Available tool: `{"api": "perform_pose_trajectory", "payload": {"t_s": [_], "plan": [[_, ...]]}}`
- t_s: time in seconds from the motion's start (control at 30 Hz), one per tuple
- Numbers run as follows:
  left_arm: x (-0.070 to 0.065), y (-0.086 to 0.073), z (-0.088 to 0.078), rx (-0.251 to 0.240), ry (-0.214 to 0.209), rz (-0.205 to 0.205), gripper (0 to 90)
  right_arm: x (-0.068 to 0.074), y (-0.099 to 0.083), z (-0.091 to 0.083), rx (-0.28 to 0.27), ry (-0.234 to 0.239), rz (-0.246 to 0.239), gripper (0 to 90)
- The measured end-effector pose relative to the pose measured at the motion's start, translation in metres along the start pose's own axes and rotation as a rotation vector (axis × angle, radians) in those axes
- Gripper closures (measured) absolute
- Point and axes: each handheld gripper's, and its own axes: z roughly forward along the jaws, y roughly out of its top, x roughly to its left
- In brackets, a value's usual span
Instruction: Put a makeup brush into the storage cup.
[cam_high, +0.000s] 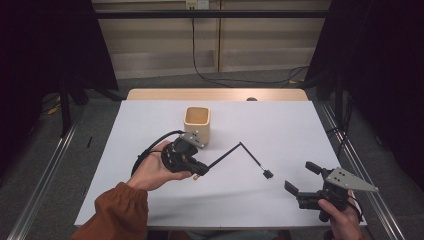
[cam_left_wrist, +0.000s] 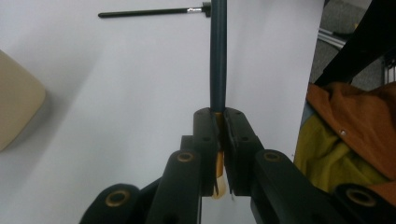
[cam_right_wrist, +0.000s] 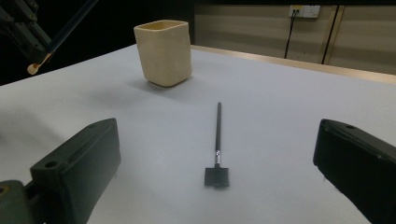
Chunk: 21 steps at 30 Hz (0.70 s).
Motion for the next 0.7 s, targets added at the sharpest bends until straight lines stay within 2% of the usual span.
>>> {"api": "perform_pose_trajectory", "payload": {"t_s": [0.07,0.13,0.23,0.4,0.43,0.7], "plan": [[-0.001,0.001,0.001,0.009,-0.002,-0.004,84.5,0.0,0.0,0.0,0.0,-0.001,0.001,0.0],[0.0,0.002,0.002,0.051,0.002,0.018,84.5,0.0,0.0,0.0,0.0,-0.002,0.001,0.0],[0.003,0.001,0.006,0.114,0.009,0.029,84.5,0.0,0.0,0.0,0.0,0.0,0.0,0.0],[0.002,0.001,0.011,0.16,-0.001,0.034,84.5,0.0,0.0,0.0,0.002,0.001,-0.001,0.0],[0.002,0.002,0.013,0.185,-0.006,0.043,84.5,0.0,0.0,0.0,0.001,0.002,-0.001,0.0],[0.0,0.002,0.016,0.23,0.01,0.06,84.4,0.0,0.0,0.001,0.001,0.004,0.001,0.0]]}}
